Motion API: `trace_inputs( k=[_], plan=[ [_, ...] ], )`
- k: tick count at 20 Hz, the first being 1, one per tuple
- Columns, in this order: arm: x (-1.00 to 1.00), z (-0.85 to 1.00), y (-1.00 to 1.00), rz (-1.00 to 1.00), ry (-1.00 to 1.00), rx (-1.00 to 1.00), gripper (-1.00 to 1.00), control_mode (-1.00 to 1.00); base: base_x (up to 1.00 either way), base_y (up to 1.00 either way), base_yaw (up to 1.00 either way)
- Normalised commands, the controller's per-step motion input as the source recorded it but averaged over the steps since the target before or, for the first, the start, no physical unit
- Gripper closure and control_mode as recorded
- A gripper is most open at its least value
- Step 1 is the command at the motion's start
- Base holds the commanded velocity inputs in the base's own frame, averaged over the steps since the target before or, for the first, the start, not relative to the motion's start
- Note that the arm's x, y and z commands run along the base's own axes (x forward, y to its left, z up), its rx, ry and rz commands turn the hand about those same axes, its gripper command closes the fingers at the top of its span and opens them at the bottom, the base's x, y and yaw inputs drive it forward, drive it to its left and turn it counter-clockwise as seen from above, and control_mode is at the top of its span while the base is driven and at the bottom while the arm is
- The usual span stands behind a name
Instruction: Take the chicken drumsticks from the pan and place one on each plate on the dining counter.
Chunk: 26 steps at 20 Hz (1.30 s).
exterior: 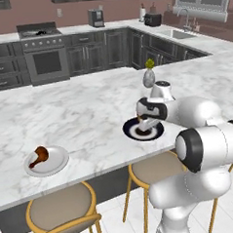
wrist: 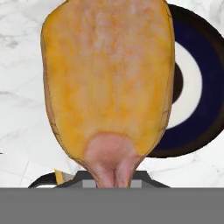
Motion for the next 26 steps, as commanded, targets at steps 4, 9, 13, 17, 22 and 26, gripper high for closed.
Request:
trace_inputs(
  k=[4,9,13,17,22,26],
  plan=[
    [0.24,-0.26,-0.01,0.0,-0.02,-0.01,1.0,-1.0,0.0,0.0,0.0],
    [0.22,-0.22,-0.07,0.0,0.0,0.0,1.0,-1.0,0.0,0.0,0.0],
    [0.12,-0.2,-0.14,0.0,0.0,0.0,1.0,-1.0,0.0,0.0,0.0],
    [0.09,-0.18,-0.08,0.0,0.0,0.0,1.0,-1.0,0.0,0.0,0.0],
    [0.24,-0.13,-0.04,0.0,0.0,0.0,1.0,-1.0,0.0,0.0,0.0],
    [0.24,-0.14,0.0,0.0,0.0,0.0,1.0,-1.0,0.0,0.0,0.0]
  ],
)
